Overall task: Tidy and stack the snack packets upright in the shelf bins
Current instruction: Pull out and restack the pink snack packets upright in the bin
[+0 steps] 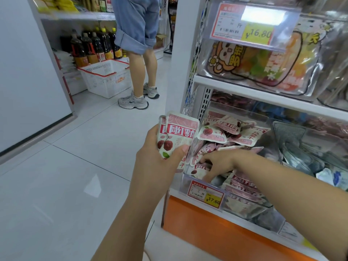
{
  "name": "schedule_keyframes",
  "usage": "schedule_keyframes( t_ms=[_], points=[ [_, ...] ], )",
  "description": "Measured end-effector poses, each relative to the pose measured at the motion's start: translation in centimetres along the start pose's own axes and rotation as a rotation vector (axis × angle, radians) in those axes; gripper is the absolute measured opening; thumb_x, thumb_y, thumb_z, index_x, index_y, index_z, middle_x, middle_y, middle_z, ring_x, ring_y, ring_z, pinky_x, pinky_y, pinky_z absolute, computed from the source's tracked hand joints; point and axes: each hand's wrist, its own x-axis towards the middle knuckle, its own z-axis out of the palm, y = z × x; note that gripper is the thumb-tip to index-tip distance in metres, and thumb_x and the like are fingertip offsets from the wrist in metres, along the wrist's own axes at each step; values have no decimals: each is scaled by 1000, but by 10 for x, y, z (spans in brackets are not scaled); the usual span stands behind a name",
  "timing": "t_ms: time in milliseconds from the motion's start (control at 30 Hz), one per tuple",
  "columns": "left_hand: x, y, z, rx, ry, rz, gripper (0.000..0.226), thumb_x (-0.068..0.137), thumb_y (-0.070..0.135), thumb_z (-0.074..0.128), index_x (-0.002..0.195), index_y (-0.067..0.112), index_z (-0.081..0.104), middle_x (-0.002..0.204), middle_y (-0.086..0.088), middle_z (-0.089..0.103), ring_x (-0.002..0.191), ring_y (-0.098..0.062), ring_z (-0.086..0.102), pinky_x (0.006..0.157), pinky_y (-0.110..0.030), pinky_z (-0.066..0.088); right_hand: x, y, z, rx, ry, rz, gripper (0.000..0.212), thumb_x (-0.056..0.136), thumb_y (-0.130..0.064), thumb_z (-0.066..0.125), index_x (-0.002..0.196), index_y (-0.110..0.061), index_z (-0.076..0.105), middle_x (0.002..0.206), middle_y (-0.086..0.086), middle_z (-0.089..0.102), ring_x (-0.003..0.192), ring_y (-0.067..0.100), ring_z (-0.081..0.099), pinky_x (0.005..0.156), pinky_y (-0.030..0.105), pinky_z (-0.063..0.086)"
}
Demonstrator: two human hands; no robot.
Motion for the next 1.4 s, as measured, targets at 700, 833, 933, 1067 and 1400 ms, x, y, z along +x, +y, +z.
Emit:
schedule_keyframes(
  t_ms=[700,833,933,1067,1400],
  points=[
    [-1,4,10,21,-38,32,42,79,30,70,114,41,48,92,33,63,85,14,60,71,-21,55,-49,-7,-2,93,675,-108,54,82,-32,69,132,-29,49,98,-10,60,96,15,54,67,25,38],
    [-2,4,11,17,-47,54,41,81,28,69,115,38,49,90,30,64,85,15,60,63,-8,51,-42,-2,1,-84,763,-47,57,86,-32,63,138,-33,39,112,-2,65,106,23,58,73,32,46],
    [-1,4,12,14,-44,60,42,81,27,69,117,37,50,92,29,64,86,14,60,64,-10,52,-34,0,3,-209,753,-17,37,89,-30,57,125,-28,51,108,1,66,100,26,60,70,34,49],
    [0,2,13,7,-58,70,42,81,26,69,117,38,50,92,29,65,86,13,61,66,-15,53,-32,0,2,-239,802,-49,16,87,-24,57,103,-24,58,97,0,65,91,24,60,60,29,39],
    [-2,7,14,-48,-181,83,41,80,25,70,113,38,50,89,27,66,83,13,61,58,-9,51,-104,0,-11,882,655,-459,43,80,-18,70,119,-30,55,116,-10,62,100,10,62,88,27,53]
  ],
)
